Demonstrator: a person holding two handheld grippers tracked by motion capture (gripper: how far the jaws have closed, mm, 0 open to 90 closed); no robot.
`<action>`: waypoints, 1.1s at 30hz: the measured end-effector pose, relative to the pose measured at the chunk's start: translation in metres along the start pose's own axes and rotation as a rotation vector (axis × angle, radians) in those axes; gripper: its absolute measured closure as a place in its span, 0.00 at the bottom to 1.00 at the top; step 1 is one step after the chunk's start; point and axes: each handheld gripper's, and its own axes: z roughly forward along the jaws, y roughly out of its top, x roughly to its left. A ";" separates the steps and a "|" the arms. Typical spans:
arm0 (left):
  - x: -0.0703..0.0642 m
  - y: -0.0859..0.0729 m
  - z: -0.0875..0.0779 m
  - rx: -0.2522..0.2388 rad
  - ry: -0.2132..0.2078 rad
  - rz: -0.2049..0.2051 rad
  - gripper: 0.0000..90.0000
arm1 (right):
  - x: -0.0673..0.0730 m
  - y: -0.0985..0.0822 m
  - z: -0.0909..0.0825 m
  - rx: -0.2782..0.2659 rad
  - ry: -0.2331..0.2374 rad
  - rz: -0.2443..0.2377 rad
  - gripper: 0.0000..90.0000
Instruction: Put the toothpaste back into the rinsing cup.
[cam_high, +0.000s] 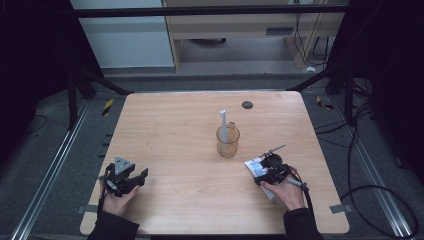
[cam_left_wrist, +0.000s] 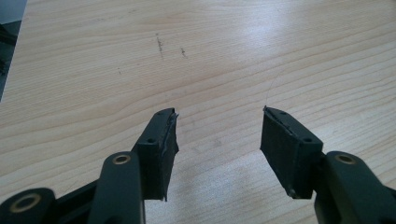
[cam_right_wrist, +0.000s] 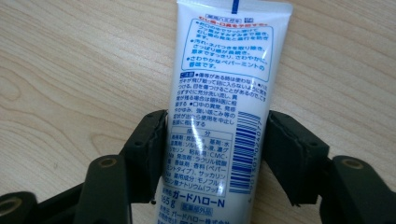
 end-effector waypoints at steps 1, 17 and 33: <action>0.000 0.000 0.000 0.000 0.000 0.000 0.50 | 0.001 0.001 0.000 0.008 0.001 0.004 0.49; 0.001 0.000 0.001 0.000 -0.008 -0.011 0.50 | 0.002 0.002 -0.015 -0.007 -0.011 0.011 0.75; 0.001 0.001 0.001 -0.003 -0.006 -0.016 0.50 | -0.006 0.005 -0.054 -0.369 0.019 0.072 0.76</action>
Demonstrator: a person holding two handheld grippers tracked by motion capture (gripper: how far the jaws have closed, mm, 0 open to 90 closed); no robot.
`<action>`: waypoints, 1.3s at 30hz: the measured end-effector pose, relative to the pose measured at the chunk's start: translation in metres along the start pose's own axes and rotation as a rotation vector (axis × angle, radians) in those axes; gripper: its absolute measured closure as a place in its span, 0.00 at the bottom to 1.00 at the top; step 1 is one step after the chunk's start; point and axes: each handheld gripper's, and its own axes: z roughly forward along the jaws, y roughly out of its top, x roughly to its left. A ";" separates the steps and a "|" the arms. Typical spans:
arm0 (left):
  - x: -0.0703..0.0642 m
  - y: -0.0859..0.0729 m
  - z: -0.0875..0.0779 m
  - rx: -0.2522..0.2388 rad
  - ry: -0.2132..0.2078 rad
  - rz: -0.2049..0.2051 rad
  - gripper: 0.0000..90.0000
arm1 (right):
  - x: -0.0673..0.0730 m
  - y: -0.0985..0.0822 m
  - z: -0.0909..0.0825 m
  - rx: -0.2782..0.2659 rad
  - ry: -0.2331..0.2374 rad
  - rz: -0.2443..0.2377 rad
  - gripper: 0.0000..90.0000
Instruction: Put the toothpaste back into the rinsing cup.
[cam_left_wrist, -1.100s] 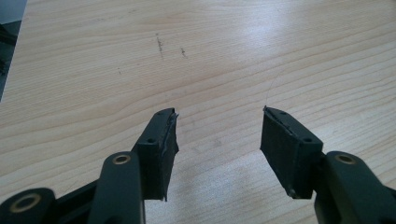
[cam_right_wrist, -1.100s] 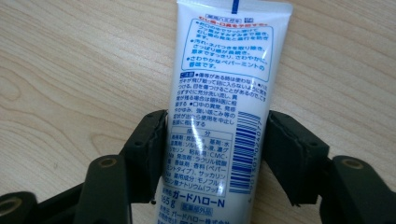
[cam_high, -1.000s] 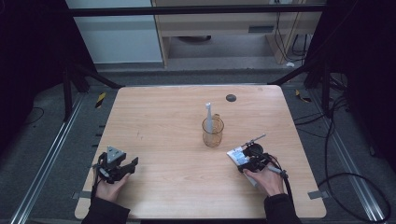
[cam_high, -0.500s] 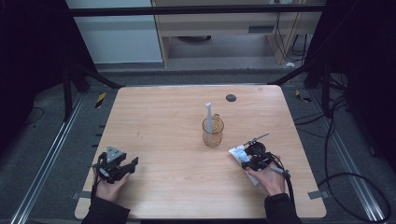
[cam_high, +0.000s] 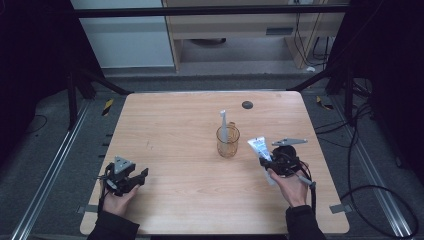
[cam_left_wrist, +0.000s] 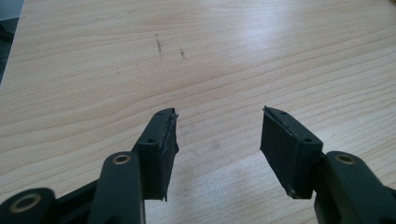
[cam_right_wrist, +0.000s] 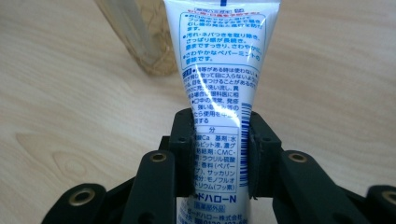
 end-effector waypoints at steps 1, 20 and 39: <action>0.000 0.000 0.000 -0.001 -0.001 -0.001 0.50 | 0.000 0.002 -0.001 -0.017 0.003 0.008 0.76; 0.000 0.001 0.000 -0.010 0.002 -0.006 0.51 | 0.002 0.030 -0.020 -0.354 0.006 0.045 0.77; 0.000 0.001 0.000 -0.023 0.008 -0.004 0.51 | 0.006 0.057 -0.008 -0.547 0.012 0.050 0.76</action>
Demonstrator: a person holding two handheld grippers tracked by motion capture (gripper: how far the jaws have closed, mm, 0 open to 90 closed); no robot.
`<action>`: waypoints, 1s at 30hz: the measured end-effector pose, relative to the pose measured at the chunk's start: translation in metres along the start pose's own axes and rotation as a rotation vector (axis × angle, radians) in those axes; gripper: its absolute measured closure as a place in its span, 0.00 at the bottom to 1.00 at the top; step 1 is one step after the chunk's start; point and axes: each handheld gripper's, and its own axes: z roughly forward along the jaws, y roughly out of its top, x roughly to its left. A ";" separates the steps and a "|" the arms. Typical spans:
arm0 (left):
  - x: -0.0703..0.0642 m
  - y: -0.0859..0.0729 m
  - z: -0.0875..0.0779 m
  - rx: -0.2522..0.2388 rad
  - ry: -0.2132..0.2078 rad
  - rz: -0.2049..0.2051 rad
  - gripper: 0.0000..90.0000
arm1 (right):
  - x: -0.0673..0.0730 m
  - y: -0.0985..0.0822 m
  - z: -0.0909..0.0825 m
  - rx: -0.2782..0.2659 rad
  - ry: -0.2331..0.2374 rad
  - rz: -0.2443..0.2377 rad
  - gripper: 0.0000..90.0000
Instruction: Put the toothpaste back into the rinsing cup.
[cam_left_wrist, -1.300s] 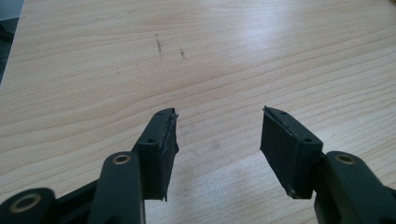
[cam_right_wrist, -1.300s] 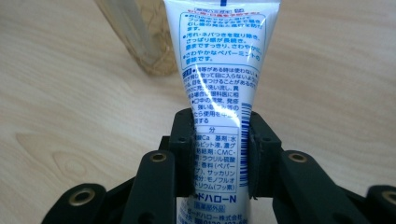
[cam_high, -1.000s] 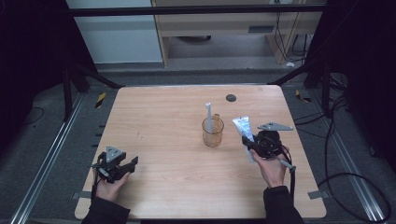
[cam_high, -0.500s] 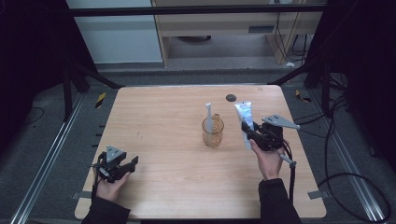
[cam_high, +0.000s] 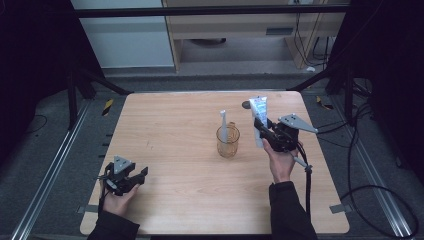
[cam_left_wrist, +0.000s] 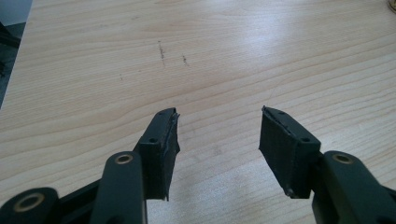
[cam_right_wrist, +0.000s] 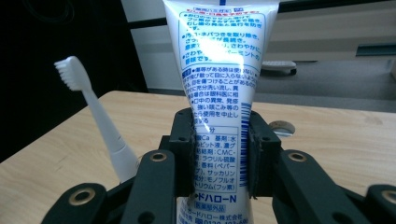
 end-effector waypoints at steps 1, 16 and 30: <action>0.000 0.000 0.000 -0.003 0.001 0.000 0.51 | 0.000 0.001 0.001 -0.009 -0.001 0.001 0.76; 0.002 0.001 -0.003 -0.036 0.020 -0.002 0.53 | 0.004 0.007 0.021 -0.080 0.005 0.022 0.76; 0.003 0.001 -0.004 -0.043 0.027 -0.007 0.53 | 0.012 0.007 0.035 -0.109 0.012 0.032 0.76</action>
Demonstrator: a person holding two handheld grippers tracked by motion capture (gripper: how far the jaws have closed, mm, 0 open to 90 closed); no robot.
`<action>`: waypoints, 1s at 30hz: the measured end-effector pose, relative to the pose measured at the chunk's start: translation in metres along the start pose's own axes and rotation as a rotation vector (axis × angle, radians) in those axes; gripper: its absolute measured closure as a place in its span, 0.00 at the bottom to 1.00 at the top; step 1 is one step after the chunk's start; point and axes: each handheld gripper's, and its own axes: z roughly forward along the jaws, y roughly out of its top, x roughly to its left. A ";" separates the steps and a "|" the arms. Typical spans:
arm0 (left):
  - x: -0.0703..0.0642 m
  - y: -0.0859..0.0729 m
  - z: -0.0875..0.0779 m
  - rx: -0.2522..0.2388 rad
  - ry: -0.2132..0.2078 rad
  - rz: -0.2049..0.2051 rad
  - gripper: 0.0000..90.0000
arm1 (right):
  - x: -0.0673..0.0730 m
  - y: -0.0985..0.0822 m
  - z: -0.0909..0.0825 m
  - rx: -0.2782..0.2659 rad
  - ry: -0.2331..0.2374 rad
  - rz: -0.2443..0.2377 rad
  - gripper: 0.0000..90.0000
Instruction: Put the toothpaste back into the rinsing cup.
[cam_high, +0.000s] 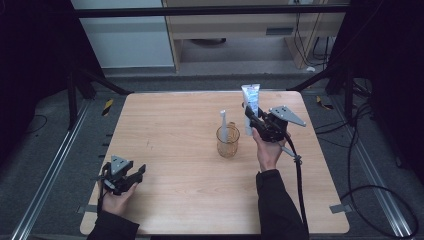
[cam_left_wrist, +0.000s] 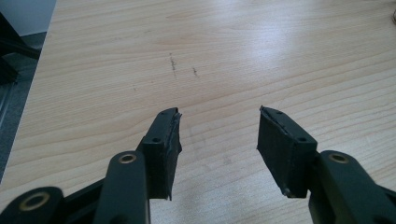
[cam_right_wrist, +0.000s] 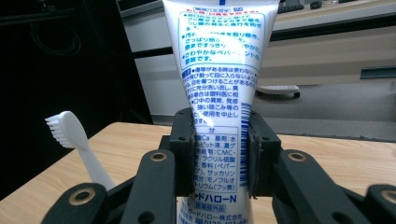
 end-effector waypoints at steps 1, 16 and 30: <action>0.000 0.000 0.000 -0.001 0.001 0.000 0.53 | 0.001 0.000 0.001 -0.002 0.003 0.000 0.76; 0.001 0.000 -0.001 -0.004 0.004 0.001 0.54 | 0.010 -0.012 0.024 0.002 0.024 0.013 0.76; 0.002 0.000 0.000 -0.005 0.002 -0.002 0.54 | 0.014 -0.025 0.048 0.025 0.036 0.013 0.76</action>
